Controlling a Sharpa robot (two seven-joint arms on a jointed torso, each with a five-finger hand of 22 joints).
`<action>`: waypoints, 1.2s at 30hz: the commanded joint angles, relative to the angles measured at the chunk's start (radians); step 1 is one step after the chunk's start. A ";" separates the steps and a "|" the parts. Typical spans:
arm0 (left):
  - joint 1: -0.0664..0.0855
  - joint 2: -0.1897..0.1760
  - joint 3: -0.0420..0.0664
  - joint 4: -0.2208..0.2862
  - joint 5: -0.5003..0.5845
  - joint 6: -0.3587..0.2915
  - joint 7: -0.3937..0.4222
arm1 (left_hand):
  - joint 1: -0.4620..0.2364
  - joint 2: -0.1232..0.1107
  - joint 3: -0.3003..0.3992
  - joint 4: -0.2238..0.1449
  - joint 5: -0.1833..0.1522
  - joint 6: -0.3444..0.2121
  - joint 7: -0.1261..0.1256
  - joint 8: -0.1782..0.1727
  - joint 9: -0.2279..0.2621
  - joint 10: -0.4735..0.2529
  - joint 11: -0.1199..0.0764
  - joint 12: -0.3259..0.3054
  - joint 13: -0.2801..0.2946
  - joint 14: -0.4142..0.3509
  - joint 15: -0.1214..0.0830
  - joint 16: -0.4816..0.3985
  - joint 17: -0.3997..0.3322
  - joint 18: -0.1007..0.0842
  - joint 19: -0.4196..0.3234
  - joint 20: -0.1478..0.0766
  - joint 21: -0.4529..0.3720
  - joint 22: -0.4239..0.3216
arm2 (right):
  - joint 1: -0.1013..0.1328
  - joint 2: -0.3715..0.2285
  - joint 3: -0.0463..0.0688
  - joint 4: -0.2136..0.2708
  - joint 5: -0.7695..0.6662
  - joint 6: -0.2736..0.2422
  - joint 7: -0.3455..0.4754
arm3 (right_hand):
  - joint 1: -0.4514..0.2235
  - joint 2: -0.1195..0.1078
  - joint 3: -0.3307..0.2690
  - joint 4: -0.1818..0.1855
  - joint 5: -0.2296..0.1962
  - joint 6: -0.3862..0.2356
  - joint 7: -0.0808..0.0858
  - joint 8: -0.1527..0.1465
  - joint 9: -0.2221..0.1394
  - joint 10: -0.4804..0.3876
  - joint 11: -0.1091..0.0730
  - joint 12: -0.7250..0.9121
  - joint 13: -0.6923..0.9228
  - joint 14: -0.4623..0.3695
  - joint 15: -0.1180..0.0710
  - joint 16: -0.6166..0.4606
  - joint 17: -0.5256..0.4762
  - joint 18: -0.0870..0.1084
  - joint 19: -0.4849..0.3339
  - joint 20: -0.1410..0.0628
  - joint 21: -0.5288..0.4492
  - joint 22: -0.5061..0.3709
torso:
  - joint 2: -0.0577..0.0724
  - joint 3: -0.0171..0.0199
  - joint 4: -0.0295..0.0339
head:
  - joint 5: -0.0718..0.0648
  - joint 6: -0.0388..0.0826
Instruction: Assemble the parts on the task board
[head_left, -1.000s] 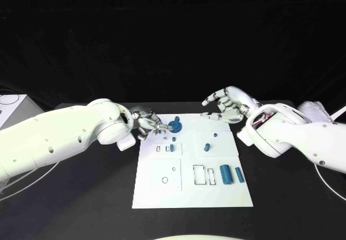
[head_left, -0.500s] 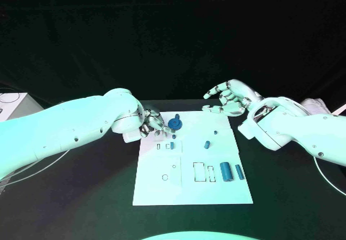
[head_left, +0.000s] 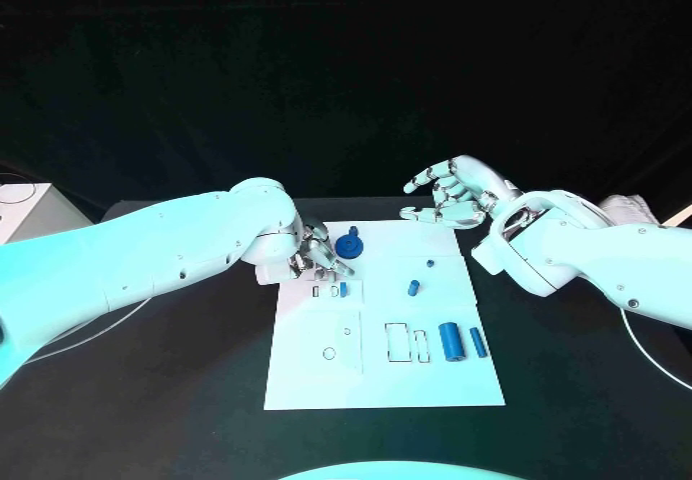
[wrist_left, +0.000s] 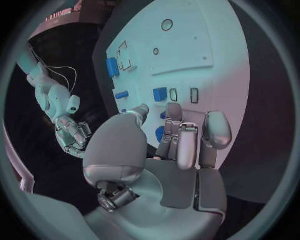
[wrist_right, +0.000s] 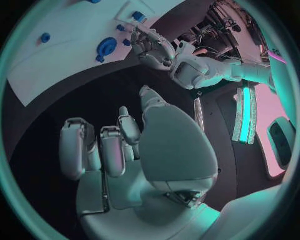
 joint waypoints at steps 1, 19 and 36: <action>0.002 0.011 -0.002 -0.012 -0.009 0.043 -0.009 | -0.009 0.004 0.004 -0.001 -0.001 -0.009 0.002 0.004 0.001 -0.009 -0.001 -0.004 -0.001 0.019 -0.001 0.004 0.064 -0.005 0.006 0.003 0.004 0.002 | 0.001 0.004 0.001 -0.003 0.030 -0.044 0.052 | 0.009 -0.001 0.010 0.000 0.010 -0.013 -0.003 0.007 -0.001 -0.053 -0.005 -0.084 -0.079 0.038 -0.005 -0.043 0.035 0.023 -0.038 -0.004 -0.091 0.034 | 0.000 -0.0006 0.0005 | -0.001 -0.003; 0.000 0.028 -0.010 -0.017 0.009 0.083 -0.011 | -0.002 0.007 0.016 -0.005 -0.001 -0.012 0.002 0.006 0.008 -0.011 0.000 -0.002 0.001 0.019 0.000 0.005 0.066 -0.006 0.007 0.004 0.007 0.005 | 0.001 0.016 0.000 -0.018 0.049 -0.067 0.071 | 0.009 -0.007 0.031 0.000 0.016 -0.032 -0.007 0.023 -0.002 -0.197 -0.009 -0.346 -0.364 -0.029 -0.012 -0.253 -0.191 0.081 -0.133 -0.013 -0.462 -0.223 | 0.000 -0.0001 0.0023 | -0.009 -0.012; 0.000 0.029 -0.012 -0.006 0.018 0.106 -0.012 | 0.038 0.008 0.057 -0.009 0.000 -0.009 -0.003 0.015 0.029 -0.006 -0.004 0.008 0.009 0.023 -0.002 0.009 0.076 -0.006 0.005 0.004 0.010 0.010 | 0.001 0.031 0.000 -0.032 0.062 -0.072 0.072 | 0.029 -0.016 0.057 -0.001 0.015 -0.072 0.006 0.043 -0.002 -0.253 0.003 -0.487 -0.568 -0.137 -0.001 -0.762 -0.559 0.129 -0.186 -0.004 -0.969 -0.608 | 0.000 0.0000 0.0022 | -0.004 -0.015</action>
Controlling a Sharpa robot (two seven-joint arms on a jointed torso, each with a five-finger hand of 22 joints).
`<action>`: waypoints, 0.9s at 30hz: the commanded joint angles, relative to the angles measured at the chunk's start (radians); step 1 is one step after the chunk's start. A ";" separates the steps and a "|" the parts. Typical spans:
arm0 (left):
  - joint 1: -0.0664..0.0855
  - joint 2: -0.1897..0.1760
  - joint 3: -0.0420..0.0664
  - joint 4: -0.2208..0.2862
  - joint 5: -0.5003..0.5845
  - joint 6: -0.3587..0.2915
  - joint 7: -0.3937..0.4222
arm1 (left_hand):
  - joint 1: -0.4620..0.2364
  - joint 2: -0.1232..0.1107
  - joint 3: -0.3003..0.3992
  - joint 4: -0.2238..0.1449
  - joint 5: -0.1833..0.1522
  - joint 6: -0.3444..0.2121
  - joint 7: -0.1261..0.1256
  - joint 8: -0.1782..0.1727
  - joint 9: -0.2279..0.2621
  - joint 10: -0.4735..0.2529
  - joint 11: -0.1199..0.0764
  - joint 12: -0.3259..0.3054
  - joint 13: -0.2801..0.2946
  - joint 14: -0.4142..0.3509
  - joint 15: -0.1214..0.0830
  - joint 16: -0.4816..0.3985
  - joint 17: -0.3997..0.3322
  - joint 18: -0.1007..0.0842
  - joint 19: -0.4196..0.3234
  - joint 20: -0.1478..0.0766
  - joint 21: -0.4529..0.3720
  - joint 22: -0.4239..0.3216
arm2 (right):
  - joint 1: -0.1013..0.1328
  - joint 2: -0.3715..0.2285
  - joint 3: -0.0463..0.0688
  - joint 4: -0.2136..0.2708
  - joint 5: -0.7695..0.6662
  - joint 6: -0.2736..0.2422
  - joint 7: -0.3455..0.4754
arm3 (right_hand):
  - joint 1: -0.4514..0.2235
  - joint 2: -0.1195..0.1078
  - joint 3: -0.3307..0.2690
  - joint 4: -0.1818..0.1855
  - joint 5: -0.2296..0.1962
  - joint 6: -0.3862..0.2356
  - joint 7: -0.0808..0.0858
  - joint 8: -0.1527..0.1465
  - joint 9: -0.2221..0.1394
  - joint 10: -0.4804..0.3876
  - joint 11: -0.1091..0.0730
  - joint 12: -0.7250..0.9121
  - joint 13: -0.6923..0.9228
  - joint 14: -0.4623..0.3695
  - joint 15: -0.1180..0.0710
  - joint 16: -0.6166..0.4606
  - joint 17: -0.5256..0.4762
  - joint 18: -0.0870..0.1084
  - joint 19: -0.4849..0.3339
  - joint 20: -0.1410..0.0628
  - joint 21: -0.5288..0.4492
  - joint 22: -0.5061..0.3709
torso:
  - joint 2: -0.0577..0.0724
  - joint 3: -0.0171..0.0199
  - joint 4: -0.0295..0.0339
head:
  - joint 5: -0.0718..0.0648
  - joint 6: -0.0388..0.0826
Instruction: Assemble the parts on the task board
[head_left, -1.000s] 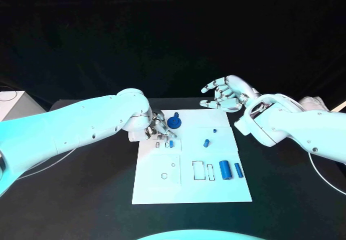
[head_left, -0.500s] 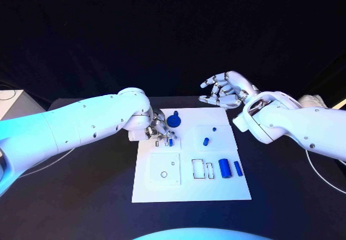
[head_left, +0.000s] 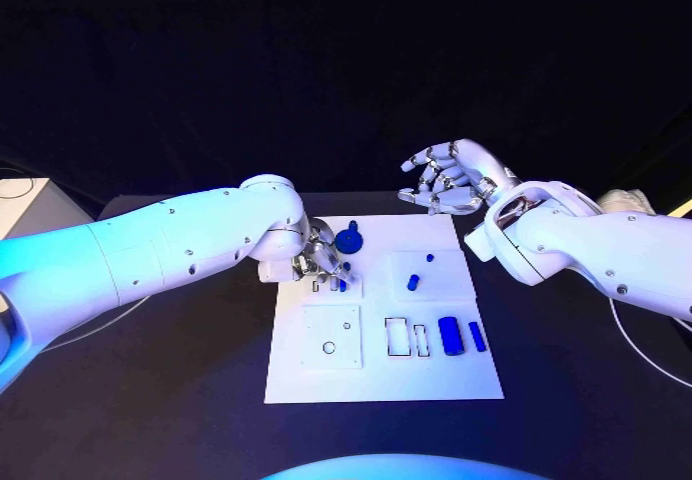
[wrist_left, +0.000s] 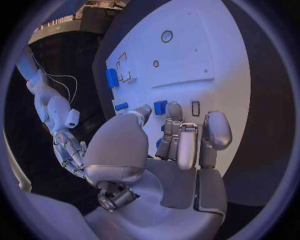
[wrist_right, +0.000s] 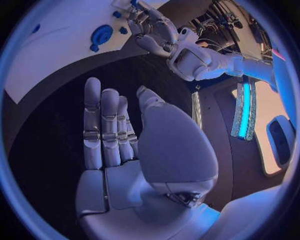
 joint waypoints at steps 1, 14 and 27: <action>0.001 0.002 0.000 0.005 0.014 0.024 -0.001 | 0.016 -0.001 0.016 -0.001 0.000 -0.001 -0.004 0.007 0.004 0.003 -0.005 0.006 0.002 0.024 -0.003 0.006 0.078 -0.006 0.002 0.000 0.007 0.001 | 0.000 0.003 0.000 -0.001 0.007 -0.005 0.014 | 0.008 -0.001 0.006 0.001 0.004 -0.009 0.002 0.004 0.000 -0.008 0.003 -0.006 -0.006 0.002 0.001 -0.010 -0.001 0.012 0.009 0.001 -0.009 -0.008 | 0.001 -0.0002 0.0005 | 0.000 -0.001; 0.001 -0.001 0.000 0.006 0.028 -0.007 0.001 | 0.094 -0.002 0.222 -0.043 0.000 -0.009 -0.015 0.014 0.048 0.011 -0.016 0.004 -0.001 0.029 -0.014 0.010 0.088 -0.007 0.003 -0.009 0.014 0.011 | -0.001 0.008 0.000 -0.009 0.008 0.000 0.009 | 0.010 -0.001 0.008 0.001 0.005 -0.013 0.003 0.007 0.000 -0.012 0.004 -0.010 -0.020 0.005 0.002 -0.032 0.000 0.012 0.016 0.002 -0.028 -0.027 | 0.001 -0.0001 0.0005 | 0.001 -0.004; 0.001 -0.010 0.000 0.008 0.067 -0.045 0.009 | 0.044 -0.018 0.492 -0.192 0.001 -0.019 -0.019 0.062 0.140 0.044 -0.024 0.013 0.010 0.041 -0.019 0.017 0.111 -0.010 0.011 -0.013 0.024 0.025 | -0.003 0.010 -0.001 -0.015 0.008 0.012 0.002 | 0.011 -0.002 0.011 0.000 0.012 -0.016 0.005 0.010 0.000 -0.016 0.005 -0.014 -0.032 0.006 0.003 -0.053 0.001 0.012 0.020 0.003 -0.045 -0.043 | 0.000 0.0005 -0.0010 | 0.003 -0.006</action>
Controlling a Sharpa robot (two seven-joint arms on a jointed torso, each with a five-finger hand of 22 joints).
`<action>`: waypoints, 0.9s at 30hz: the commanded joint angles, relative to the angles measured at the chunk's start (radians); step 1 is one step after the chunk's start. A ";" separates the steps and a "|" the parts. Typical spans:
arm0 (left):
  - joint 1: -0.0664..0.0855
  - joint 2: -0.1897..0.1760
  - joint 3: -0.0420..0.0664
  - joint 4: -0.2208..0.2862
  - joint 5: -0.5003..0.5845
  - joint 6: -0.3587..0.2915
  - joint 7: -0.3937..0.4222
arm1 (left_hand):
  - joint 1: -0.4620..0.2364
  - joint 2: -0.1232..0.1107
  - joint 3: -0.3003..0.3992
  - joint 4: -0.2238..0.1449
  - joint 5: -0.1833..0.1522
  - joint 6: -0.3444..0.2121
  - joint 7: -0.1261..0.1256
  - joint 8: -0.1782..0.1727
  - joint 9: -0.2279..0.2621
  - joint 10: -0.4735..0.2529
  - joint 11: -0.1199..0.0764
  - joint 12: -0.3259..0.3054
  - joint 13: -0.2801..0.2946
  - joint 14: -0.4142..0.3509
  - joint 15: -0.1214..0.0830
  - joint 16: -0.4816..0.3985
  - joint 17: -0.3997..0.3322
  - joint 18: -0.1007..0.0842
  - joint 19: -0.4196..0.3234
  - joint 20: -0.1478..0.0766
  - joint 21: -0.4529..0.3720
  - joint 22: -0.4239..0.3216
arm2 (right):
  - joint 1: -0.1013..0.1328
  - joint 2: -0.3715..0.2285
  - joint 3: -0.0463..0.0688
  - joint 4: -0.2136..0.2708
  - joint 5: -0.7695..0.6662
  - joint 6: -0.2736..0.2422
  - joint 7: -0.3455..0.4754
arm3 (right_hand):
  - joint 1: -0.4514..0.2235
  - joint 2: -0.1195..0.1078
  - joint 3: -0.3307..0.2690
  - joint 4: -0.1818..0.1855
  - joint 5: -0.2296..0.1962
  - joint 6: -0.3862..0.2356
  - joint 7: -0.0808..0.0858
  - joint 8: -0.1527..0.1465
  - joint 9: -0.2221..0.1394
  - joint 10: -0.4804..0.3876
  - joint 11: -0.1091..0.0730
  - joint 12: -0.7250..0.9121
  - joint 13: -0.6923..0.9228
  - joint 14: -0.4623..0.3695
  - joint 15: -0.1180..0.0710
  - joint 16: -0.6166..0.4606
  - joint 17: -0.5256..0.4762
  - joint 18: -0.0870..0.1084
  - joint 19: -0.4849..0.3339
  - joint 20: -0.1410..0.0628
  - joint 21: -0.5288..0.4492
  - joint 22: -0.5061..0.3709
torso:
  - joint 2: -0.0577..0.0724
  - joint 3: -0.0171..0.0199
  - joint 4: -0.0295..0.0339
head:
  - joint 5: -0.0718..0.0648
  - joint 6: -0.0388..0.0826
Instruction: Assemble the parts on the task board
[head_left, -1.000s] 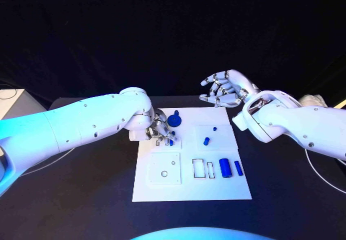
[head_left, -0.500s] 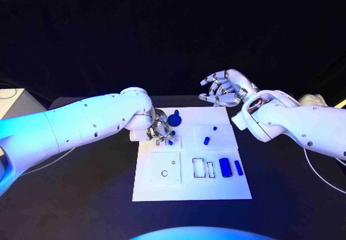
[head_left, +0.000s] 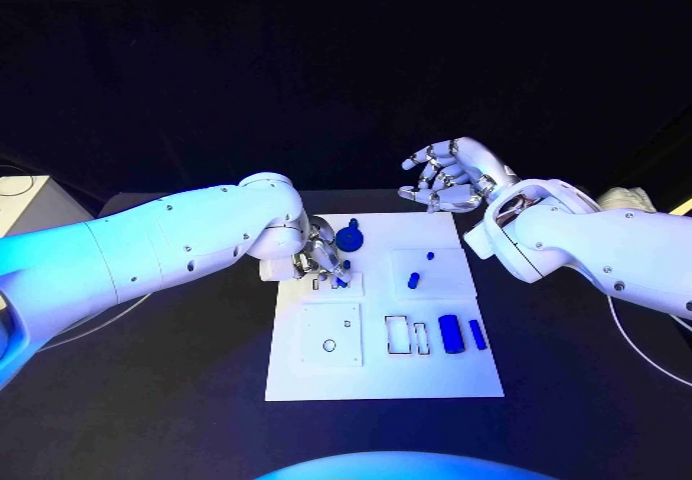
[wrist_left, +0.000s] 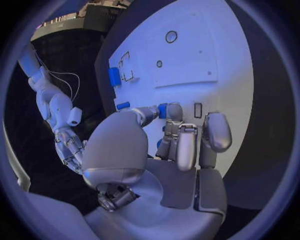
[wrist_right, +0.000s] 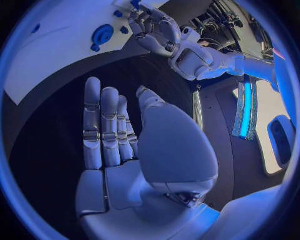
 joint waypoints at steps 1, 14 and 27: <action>0.001 -0.006 0.001 0.005 0.040 -0.037 0.011 | -0.025 -0.004 0.167 -0.154 0.008 0.000 -0.005 0.010 0.097 0.012 -0.001 0.008 0.008 0.039 -0.009 0.006 0.114 -0.011 0.007 -0.006 0.007 0.006 | -0.001 0.001 0.000 -0.001 -0.001 0.013 0.003 | 0.011 -0.002 0.005 0.000 0.006 -0.008 0.000 0.006 0.000 -0.008 -0.002 -0.004 -0.002 0.005 0.003 -0.006 0.000 0.012 0.010 -0.001 -0.005 -0.003 | -0.001 0.0004 -0.0010 | 0.001 0.000; 0.000 -0.070 0.001 0.056 0.101 -0.144 0.036 | -0.174 -0.048 0.259 -0.257 0.319 0.062 -0.032 0.042 0.160 0.106 -0.028 0.056 0.066 0.106 -0.034 0.060 0.263 -0.022 0.053 -0.028 0.039 0.061 | -0.006 -0.002 -0.002 -0.006 -0.001 0.029 -0.004 | 0.010 -0.004 0.007 0.001 0.023 -0.012 0.002 0.008 0.000 -0.013 0.000 -0.006 -0.014 0.007 0.004 -0.027 0.003 0.011 0.015 0.000 -0.022 -0.020 | -0.002 0.0013 0.0027 | 0.002 -0.004; -0.007 -0.095 -0.009 0.113 -0.022 -0.202 0.039 | -0.220 -0.051 0.275 -0.285 0.431 0.085 -0.048 0.063 0.182 0.148 -0.044 0.081 0.091 0.097 -0.050 0.051 0.239 -0.027 0.074 -0.044 0.052 0.084 | -0.011 -0.004 -0.003 -0.009 -0.001 0.037 -0.006 | 0.010 -0.006 0.009 0.001 0.039 -0.014 0.002 0.011 -0.001 -0.015 0.001 -0.007 -0.022 0.009 0.005 -0.041 0.005 0.011 0.019 0.001 -0.033 -0.031 | 0.000 0.0001 0.0008 | 0.010 -0.010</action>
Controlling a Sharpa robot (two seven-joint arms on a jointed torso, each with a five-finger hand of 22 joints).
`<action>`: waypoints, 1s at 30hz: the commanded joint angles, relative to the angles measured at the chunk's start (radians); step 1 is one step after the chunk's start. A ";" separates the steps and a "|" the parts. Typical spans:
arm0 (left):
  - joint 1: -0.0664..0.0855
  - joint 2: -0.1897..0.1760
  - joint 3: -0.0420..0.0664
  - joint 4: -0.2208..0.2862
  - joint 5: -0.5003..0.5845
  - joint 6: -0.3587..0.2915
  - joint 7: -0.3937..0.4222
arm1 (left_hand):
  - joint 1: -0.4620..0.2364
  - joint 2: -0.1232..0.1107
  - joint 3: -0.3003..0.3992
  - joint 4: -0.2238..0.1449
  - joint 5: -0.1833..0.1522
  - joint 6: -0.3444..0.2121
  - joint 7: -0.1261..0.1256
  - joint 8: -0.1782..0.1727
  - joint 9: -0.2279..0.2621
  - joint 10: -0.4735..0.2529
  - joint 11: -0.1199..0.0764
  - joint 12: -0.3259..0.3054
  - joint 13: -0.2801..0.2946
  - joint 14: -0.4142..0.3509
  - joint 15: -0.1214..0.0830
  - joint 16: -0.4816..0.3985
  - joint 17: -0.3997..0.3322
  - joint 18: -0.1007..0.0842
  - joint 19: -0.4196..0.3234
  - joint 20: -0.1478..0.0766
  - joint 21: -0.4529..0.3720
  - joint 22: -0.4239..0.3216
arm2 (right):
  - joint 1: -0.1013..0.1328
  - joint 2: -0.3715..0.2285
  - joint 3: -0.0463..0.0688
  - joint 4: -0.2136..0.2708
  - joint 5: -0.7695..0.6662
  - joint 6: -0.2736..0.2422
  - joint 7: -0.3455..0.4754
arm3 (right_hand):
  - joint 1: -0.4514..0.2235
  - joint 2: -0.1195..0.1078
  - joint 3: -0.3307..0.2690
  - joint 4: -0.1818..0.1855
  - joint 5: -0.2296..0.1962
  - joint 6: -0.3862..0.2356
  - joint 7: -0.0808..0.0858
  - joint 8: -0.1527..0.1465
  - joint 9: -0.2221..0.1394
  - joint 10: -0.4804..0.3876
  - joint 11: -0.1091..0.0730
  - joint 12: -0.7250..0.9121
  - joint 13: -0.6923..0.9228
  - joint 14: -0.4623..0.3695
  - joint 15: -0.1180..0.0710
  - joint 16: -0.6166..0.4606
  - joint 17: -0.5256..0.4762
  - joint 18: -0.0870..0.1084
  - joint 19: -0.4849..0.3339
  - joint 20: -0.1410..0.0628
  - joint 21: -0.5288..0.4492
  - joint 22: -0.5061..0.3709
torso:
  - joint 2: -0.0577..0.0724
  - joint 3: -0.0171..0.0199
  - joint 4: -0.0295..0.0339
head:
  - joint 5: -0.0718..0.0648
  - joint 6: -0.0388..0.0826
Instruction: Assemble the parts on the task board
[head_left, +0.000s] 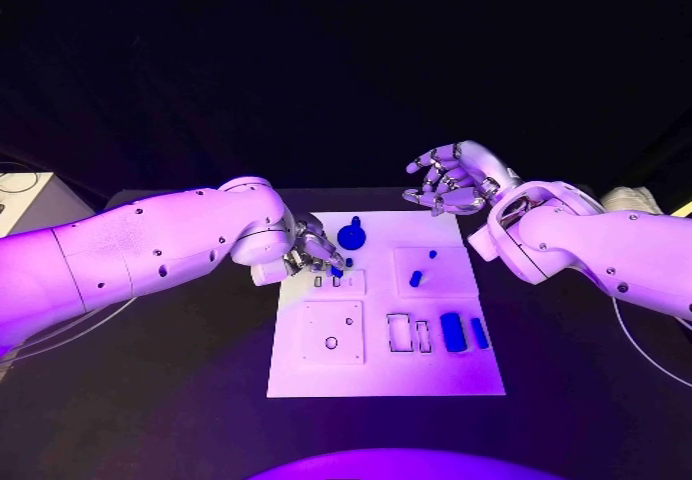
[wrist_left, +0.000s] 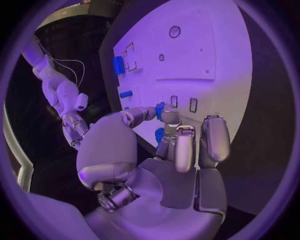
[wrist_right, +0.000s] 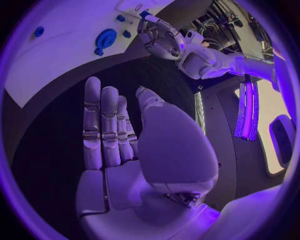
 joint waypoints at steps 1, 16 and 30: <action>-0.002 0.000 -0.009 0.013 -0.064 -0.046 0.015 | -0.008 0.007 0.174 -0.181 0.009 0.041 -0.037 0.007 0.003 0.012 -0.001 0.005 0.003 0.098 -0.011 0.007 0.241 -0.011 0.008 -0.003 0.006 0.003 | -0.001 0.000 0.000 0.000 -0.002 0.019 0.002 | 0.006 -0.002 0.006 -0.001 0.008 -0.008 0.003 0.007 -0.001 -0.008 0.001 -0.003 -0.002 0.007 0.002 -0.005 0.001 0.012 0.006 0.001 -0.005 -0.003 | 0.001 -0.0007 -0.0012 | 0.002 -0.002; -0.009 0.005 -0.039 0.031 -0.167 -0.072 0.008 | -0.015 0.006 0.179 -0.186 0.017 0.045 -0.040 0.010 0.006 0.021 -0.004 0.010 0.009 0.101 -0.014 0.011 0.251 -0.013 0.014 -0.006 0.010 0.010 | -0.004 0.003 0.000 -0.002 -0.002 0.023 0.002 | 0.006 -0.003 0.007 0.000 0.015 -0.008 0.003 0.008 -0.001 -0.009 0.001 -0.004 -0.006 0.008 0.003 -0.011 0.003 0.012 0.008 0.001 -0.009 -0.007 | 0.002 0.0007 -0.0017 | 0.011 -0.010; -0.013 0.003 -0.046 0.039 -0.178 -0.064 0.003 | -0.018 0.006 0.179 -0.186 0.018 0.047 -0.041 0.010 0.007 0.025 -0.005 0.012 0.012 0.102 -0.014 0.011 0.252 -0.013 0.016 -0.007 0.010 0.011 | -0.006 0.002 0.000 -0.002 -0.002 0.024 0.003 | 0.005 -0.003 0.008 0.000 0.019 -0.009 0.003 0.009 -0.001 -0.009 0.001 -0.004 -0.008 0.009 0.003 -0.014 0.004 0.012 0.009 0.001 -0.012 -0.010 | 0.003 0.0000 -0.0022 | 0.011 -0.011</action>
